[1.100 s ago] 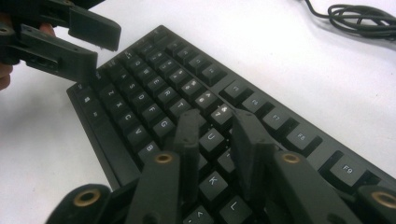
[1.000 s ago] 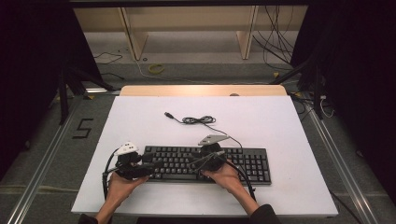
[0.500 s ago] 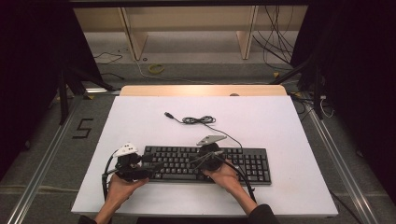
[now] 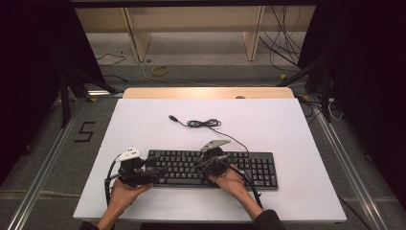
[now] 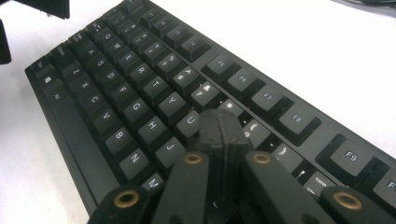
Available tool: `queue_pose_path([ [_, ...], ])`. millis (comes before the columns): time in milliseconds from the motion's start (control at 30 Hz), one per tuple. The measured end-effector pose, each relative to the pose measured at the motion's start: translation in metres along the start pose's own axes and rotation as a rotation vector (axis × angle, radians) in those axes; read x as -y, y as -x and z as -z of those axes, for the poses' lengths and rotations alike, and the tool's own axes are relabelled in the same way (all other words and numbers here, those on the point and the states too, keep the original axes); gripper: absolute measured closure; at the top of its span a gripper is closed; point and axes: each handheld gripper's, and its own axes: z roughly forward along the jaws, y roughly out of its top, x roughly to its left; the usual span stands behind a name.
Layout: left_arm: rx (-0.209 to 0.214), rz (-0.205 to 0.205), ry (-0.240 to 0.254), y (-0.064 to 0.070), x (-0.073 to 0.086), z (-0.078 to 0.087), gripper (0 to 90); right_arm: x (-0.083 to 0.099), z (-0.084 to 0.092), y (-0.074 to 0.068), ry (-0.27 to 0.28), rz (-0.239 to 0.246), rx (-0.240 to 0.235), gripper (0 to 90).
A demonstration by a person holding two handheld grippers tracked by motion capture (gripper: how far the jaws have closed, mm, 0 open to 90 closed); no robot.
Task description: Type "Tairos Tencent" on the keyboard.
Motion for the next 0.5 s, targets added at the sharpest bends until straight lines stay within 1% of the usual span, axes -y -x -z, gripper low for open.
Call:
queue_pose_path([
  [133, -0.003, 0.005, 0.002, -0.001, 0.000, 0.000, 31.6, 0.000, 0.000, 0.000, 0.001, 0.004, 0.004, 90.0],
  [233, -0.008, 0.005, 0.002, -0.002, 0.000, 0.000, 31.7, 0.000, 0.001, 0.000, 0.004, -0.015, 0.000, 90.0],
  [300, -0.012, 0.007, 0.004, -0.002, 0.000, 0.000, 31.8, -0.001, 0.004, 0.001, 0.017, -0.034, -0.010, 89.4],
  [367, -0.014, 0.012, 0.005, -0.003, 0.000, 0.000, 32.0, -0.002, 0.008, 0.002, 0.040, -0.034, -0.012, 88.6],
  [433, -0.016, 0.009, 0.005, -0.003, 0.000, 0.000, 32.0, -0.003, 0.012, 0.003, 0.057, -0.040, -0.025, 87.4],
  [500, -0.016, 0.008, 0.006, -0.003, -0.001, -0.001, 32.1, -0.003, 0.015, 0.002, 0.067, -0.044, -0.030, 85.5],
])
